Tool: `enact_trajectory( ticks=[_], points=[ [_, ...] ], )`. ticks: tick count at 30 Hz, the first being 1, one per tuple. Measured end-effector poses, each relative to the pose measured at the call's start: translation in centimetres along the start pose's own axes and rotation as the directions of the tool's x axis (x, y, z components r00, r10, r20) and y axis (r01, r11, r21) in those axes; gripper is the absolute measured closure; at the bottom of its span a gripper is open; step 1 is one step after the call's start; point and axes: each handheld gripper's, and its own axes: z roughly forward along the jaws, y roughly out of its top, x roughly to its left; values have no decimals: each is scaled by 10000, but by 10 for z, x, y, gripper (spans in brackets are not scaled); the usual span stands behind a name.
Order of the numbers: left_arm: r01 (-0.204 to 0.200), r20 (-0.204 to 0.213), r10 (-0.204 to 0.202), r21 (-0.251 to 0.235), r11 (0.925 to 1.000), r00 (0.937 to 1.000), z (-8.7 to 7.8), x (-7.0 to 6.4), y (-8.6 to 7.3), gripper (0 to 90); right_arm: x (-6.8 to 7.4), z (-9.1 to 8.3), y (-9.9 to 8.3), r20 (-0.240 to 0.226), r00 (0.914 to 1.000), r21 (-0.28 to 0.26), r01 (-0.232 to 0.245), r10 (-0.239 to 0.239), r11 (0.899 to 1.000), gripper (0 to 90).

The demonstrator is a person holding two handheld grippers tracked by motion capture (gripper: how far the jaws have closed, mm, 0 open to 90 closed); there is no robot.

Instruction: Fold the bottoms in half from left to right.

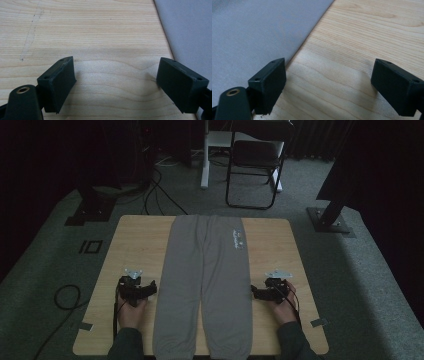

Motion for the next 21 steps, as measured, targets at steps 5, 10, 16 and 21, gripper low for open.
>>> enact_trajectory(
  ticks=[5,10,16,21],
  points=[
    [-136,105,137,-51,9999,9999,-2,0,-1,178,0,0,0,-5,10000,-3,7,-7,10000,131],
    [-234,217,235,-35,9997,9995,-5,-1,-2,280,0,0,0,-16,10000,-15,26,-26,10000,138],
    [-566,551,561,91,9984,9969,-10,-4,-3,367,0,0,0,-22,10000,-18,30,-31,10000,140],
    [-549,1052,542,34,9985,9930,-12,-7,-3,461,0,0,0,-27,10000,-21,37,-37,10000,141]
  ],
)
